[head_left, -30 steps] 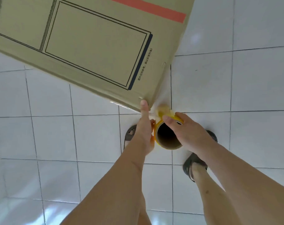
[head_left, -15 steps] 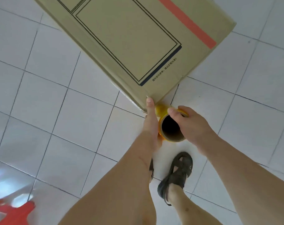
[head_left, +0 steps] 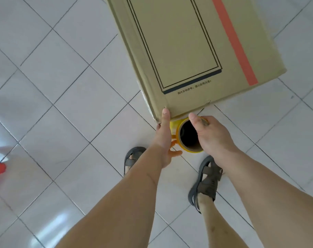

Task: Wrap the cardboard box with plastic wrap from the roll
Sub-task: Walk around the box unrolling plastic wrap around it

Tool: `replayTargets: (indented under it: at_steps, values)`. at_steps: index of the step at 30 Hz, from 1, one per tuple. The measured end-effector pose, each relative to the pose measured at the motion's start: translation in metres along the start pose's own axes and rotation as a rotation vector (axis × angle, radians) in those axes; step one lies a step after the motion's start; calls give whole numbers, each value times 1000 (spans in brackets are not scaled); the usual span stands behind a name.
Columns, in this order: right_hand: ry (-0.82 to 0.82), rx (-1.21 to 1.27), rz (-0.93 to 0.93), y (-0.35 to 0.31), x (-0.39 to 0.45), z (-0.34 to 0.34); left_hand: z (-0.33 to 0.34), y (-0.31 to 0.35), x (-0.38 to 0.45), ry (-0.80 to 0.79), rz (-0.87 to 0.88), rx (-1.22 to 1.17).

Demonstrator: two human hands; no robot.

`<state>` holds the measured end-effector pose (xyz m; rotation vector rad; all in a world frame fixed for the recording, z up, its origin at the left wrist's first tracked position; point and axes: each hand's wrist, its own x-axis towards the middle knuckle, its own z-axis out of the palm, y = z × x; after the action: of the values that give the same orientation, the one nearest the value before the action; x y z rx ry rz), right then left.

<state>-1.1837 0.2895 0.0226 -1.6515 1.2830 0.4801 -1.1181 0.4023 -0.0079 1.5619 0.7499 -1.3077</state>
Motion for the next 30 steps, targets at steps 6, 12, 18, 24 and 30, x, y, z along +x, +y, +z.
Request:
replayTargets:
  at_steps: [6,12,18,24,30]
  values:
    - [-31,-7,-2,-6,10,1,15,-1,-4,175,146,-44]
    - [-38,-52,-23,-11,16,-4,12,4,-12,210,191,-184]
    - [-67,-45,2,-8,22,-4,9,23,1,155,71,-482]
    - [-46,-55,57,-10,18,-13,-4,23,15,-34,84,-395]
    - [-85,-75,92,-16,19,-20,-7,28,36,-125,41,-420]
